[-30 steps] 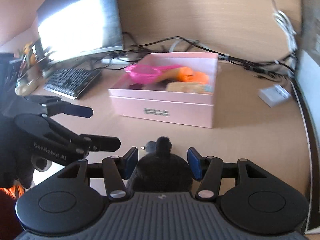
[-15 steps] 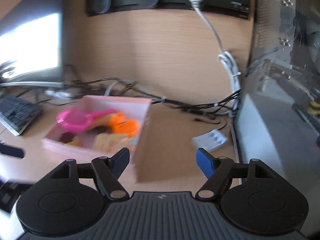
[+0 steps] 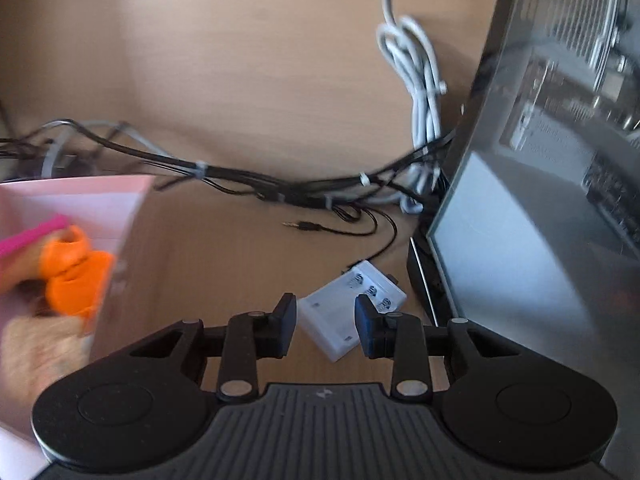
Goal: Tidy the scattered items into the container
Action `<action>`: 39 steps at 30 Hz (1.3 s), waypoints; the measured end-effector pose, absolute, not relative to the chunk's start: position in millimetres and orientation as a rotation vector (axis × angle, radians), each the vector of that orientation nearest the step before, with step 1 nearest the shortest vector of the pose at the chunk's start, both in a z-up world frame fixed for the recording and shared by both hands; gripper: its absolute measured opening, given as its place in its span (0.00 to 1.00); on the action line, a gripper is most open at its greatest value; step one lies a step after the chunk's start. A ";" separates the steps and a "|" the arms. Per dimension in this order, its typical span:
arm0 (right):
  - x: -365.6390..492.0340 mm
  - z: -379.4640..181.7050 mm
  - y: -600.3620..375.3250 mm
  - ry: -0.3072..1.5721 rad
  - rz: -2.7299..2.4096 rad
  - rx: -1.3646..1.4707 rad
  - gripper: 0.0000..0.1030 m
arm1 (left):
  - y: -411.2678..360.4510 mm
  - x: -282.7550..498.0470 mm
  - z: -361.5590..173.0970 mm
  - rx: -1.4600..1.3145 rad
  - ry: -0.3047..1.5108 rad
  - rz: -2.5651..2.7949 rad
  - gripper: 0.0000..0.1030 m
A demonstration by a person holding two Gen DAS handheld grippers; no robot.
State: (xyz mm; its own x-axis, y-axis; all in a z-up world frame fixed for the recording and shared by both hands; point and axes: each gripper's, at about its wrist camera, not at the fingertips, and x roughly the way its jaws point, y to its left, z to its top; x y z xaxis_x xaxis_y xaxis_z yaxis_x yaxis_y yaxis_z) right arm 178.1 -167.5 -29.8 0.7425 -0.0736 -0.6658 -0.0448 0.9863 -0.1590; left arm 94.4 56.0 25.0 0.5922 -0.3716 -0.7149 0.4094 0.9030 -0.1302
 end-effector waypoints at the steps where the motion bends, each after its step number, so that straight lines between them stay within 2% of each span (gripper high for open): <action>1: 184.4 -35.7 -167.9 0.744 -0.026 -0.172 0.31 | 57.5 98.7 22.9 0.048 0.828 -0.457 1.00; 2: 189.0 -39.9 -168.1 0.744 -0.028 -0.177 0.32 | 58.7 103.0 20.9 0.044 0.836 -0.456 1.00; 3: 191.9 -42.5 -168.1 0.733 -0.029 -0.184 0.38 | 59.5 106.3 19.4 0.038 0.843 -0.454 1.00; 8: 199.9 -56.1 -170.0 0.768 -0.006 -0.160 0.38 | 58.0 115.6 12.5 0.030 0.873 -0.458 1.00; 9: 197.6 -56.9 -169.2 0.762 -0.004 -0.168 0.32 | 56.9 115.1 11.8 0.034 0.877 -0.461 1.00; 10: 194.9 -57.1 -167.9 0.757 -0.001 -0.178 0.20 | 56.3 113.8 11.9 0.038 0.877 -0.461 1.00; 13: 187.7 -53.5 -167.5 0.759 0.020 -0.162 0.09 | 56.3 109.5 14.9 0.048 0.867 -0.448 1.00; 14: 184.6 -51.9 -167.0 0.763 0.030 -0.163 0.09 | 56.2 108.1 16.2 0.050 0.863 -0.440 1.00; 29: 30.8 -28.3 -171.9 0.804 0.262 -0.231 0.09 | 48.7 64.1 17.5 0.053 0.862 -0.409 1.00; 37: -13.9 -33.8 -182.3 0.813 0.330 -0.209 0.10 | 20.7 60.6 6.1 0.082 0.877 -0.487 1.00; 39: -18.3 -33.3 -188.0 0.815 0.320 -0.195 0.12 | 16.2 60.5 7.3 0.091 0.870 -0.497 1.00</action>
